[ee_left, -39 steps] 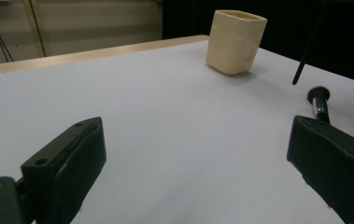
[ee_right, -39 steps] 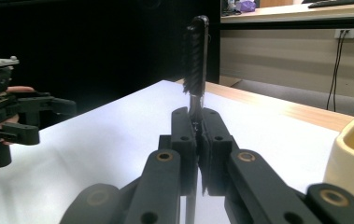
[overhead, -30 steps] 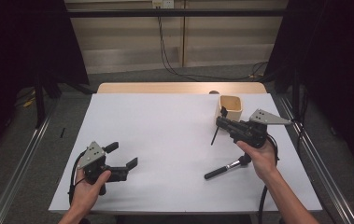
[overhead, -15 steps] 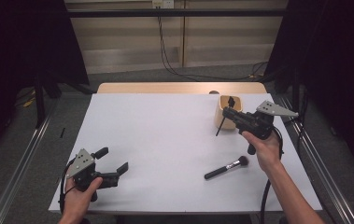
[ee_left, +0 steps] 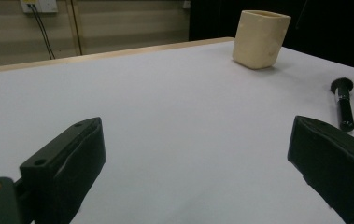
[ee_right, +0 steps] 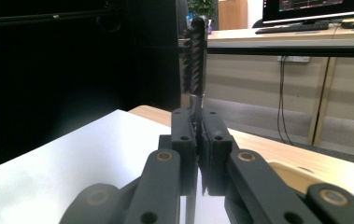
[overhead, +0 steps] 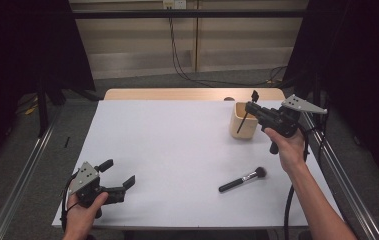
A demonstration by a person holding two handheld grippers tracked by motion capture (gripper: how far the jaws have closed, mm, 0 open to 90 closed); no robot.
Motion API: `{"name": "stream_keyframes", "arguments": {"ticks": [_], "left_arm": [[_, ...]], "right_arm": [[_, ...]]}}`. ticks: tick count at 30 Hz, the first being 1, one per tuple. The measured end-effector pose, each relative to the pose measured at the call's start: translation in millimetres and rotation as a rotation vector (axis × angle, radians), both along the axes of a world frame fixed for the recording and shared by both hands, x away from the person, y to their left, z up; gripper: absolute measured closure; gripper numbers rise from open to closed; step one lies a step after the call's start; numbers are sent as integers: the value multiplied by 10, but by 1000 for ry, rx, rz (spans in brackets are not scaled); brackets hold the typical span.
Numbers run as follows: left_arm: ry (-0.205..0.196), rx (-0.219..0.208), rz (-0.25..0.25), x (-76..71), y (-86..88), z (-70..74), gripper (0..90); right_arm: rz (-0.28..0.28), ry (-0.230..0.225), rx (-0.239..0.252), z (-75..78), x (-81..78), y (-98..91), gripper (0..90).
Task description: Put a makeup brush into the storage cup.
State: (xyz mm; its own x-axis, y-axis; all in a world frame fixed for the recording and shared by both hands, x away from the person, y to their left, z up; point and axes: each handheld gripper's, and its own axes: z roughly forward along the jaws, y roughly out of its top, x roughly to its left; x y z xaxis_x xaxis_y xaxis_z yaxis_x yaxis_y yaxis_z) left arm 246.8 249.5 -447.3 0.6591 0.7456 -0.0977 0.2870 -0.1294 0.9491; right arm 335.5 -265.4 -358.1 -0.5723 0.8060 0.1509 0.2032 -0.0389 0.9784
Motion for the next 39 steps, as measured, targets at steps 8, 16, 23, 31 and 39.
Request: {"name": "stream_keyframes", "arguments": {"ticks": [8,16,23,31,39], "left_arm": [[-6,7,11,0,11,-1,42],[-6,0,9,-3,18,3,39],[-3,2,5,-9,19,6,39],[-4,8,4,-8,18,4,39],[-9,14,1,-12,23,8,39]], "right_arm": [[-18,-14,-20,107,81,-29,861],[-62,-18,-32,180,232,-96,861],[-93,-13,-44,160,335,-94,861],[-129,-11,-75,144,473,-87,860],[-148,0,-107,114,587,-57,861]]}}
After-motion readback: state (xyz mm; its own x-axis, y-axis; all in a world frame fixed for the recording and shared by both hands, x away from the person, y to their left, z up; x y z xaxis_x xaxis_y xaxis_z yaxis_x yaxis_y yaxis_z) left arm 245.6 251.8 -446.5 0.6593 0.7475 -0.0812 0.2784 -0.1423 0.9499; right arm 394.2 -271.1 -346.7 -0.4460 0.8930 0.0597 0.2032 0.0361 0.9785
